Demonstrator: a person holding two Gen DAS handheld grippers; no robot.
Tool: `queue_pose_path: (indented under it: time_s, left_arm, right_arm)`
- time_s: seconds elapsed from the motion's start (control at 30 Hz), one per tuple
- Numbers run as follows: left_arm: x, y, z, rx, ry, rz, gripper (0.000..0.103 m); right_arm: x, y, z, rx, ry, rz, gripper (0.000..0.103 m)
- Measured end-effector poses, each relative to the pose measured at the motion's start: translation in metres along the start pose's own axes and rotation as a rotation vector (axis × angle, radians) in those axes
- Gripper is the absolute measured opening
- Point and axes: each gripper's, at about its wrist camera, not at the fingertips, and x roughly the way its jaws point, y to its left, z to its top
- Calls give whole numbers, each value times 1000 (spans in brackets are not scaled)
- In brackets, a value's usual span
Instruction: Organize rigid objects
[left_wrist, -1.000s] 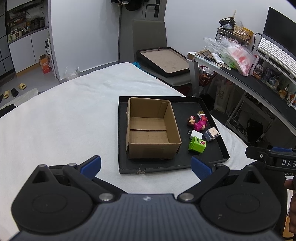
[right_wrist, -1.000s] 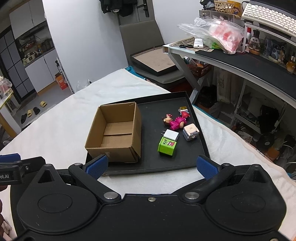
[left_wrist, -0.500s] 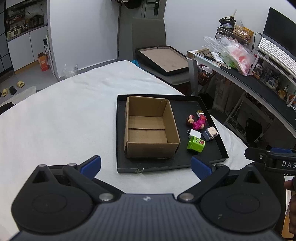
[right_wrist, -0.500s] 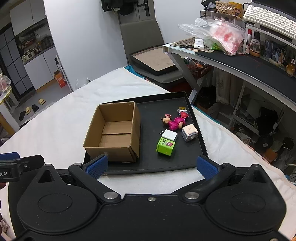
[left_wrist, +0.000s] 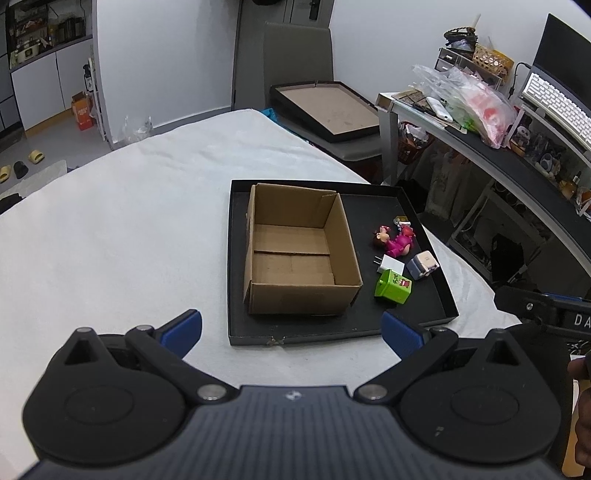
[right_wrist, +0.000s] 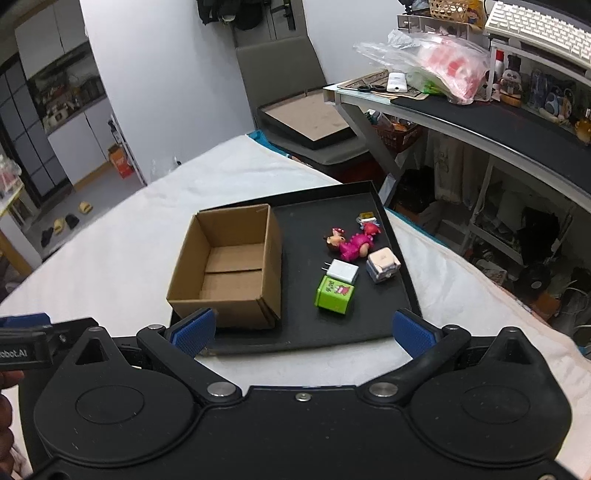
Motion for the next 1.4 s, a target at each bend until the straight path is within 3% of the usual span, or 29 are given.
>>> queue_pose_path:
  time_s: [0.5, 1.07, 1.4]
  left_arm:
    - [49, 5, 28, 0, 73, -4, 102]
    - [99, 25, 62, -72, 124, 10, 100]
    - [139, 37, 72, -116, 196, 34, 84]
  right_arm:
    - [44, -20, 16, 73, 66, 5, 102]
    - [94, -51, 40, 150, 151, 2, 89]
    - [139, -66, 46, 237, 240, -15, 83]
